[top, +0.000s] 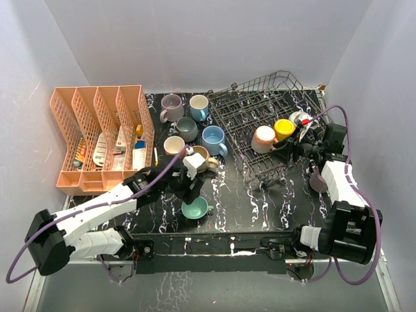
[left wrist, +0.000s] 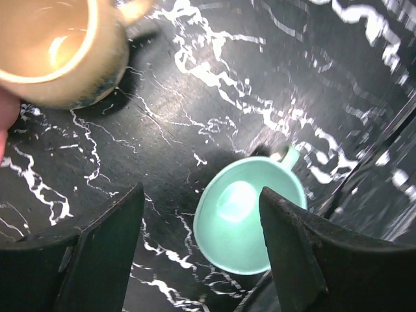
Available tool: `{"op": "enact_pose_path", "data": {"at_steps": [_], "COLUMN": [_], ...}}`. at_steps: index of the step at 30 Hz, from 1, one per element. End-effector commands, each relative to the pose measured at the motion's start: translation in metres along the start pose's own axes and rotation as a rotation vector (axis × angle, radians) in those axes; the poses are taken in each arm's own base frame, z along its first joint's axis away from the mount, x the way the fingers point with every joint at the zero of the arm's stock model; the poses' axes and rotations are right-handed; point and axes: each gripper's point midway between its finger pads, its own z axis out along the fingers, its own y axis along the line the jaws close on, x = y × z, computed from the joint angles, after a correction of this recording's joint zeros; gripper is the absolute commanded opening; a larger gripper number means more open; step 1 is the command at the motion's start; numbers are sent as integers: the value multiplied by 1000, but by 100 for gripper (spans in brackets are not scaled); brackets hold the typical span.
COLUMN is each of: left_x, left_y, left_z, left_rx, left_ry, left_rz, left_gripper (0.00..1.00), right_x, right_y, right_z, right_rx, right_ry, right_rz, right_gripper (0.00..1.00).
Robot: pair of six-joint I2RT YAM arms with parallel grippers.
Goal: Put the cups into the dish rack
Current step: Move the dish rack to the center of the board, then pick up the cup at the center of the board.
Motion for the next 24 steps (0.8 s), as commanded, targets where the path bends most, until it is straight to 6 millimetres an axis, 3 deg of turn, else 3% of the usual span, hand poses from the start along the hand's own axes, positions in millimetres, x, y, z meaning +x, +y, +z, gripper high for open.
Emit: {"op": "enact_pose_path", "data": {"at_steps": [1,7,13,24], "left_x": [-24,5,40,58], "left_y": [5,2,0,0], "left_z": [-25,-43,-57,-26], "left_rx": [-88,-174,-274,-325], "left_ry": [-112,-27,103,205], "left_rz": [-336,-708,-893,-917], "left_gripper": [69,65,61,52], "right_x": [-4,-4,-4,-4], "right_y": [1,2,2,1], "right_z": [0,1,1,1], "right_rx": [-19,-26,-30,-21], "right_ry": [-16,-18,-19,-15], "right_rz": [-30,-30,-26,-28], "right_gripper": [53,53,53,53]}}
